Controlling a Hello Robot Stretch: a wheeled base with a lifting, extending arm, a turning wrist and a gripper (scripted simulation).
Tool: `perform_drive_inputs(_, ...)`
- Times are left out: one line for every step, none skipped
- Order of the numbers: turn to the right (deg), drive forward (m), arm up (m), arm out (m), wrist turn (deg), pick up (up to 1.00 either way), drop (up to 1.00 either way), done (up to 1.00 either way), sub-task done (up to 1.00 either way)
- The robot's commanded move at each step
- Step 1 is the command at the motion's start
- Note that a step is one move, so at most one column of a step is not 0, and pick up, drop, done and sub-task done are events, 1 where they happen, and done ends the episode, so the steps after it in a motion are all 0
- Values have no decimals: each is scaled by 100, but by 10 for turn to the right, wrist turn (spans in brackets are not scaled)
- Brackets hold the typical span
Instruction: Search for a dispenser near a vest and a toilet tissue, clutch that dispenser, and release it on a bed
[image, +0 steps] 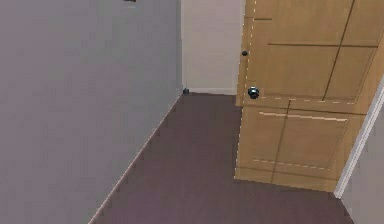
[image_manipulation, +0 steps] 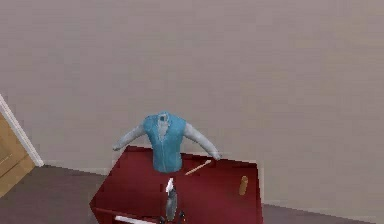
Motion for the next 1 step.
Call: perform_drive_inputs(0,0,10,0,0,0,0,0,0)
